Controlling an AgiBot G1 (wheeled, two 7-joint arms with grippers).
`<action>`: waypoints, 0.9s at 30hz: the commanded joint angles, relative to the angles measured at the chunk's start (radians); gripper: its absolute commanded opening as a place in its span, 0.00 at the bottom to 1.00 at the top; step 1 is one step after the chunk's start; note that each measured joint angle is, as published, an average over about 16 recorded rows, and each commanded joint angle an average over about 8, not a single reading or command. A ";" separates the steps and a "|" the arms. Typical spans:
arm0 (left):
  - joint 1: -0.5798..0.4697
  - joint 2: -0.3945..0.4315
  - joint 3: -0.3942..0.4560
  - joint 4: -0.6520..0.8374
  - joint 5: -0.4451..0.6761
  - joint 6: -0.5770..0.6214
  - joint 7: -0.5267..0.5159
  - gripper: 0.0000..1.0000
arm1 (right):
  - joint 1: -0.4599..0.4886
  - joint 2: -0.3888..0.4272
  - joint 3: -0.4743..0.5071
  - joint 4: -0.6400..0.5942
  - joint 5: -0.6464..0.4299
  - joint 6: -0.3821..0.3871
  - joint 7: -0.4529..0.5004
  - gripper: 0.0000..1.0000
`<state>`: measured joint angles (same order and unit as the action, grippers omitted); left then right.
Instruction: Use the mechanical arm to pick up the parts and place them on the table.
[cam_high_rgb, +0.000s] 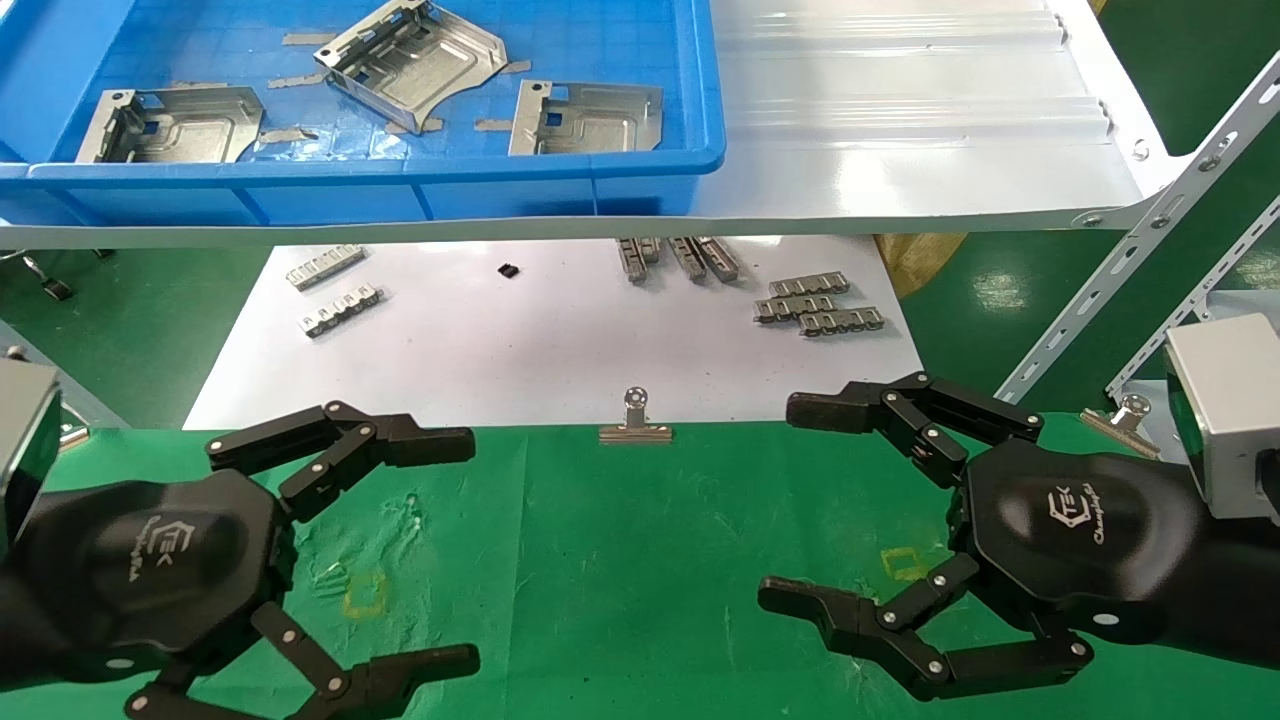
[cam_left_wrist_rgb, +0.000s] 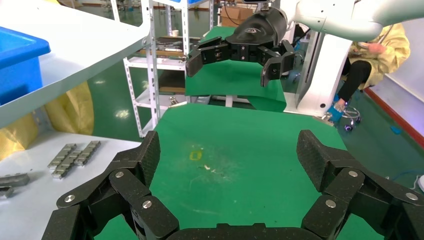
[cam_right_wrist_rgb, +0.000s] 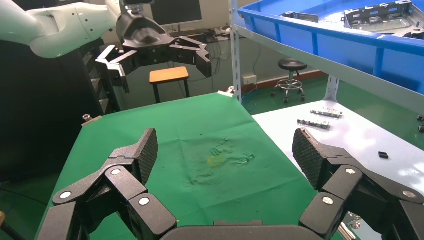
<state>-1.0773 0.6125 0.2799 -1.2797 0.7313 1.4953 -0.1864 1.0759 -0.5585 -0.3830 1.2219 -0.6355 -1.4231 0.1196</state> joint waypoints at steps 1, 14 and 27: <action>0.000 0.000 0.000 0.000 0.000 0.000 0.000 1.00 | 0.000 0.000 0.000 0.000 0.000 0.000 0.000 1.00; 0.000 0.000 0.000 0.000 0.000 0.000 0.000 1.00 | 0.000 0.000 0.000 0.000 0.000 0.000 0.000 1.00; 0.000 0.000 0.000 0.000 0.000 0.000 0.000 1.00 | 0.000 0.000 0.000 0.000 0.000 0.000 0.000 0.62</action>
<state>-1.0773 0.6125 0.2799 -1.2797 0.7313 1.4953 -0.1864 1.0759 -0.5585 -0.3830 1.2219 -0.6355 -1.4231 0.1196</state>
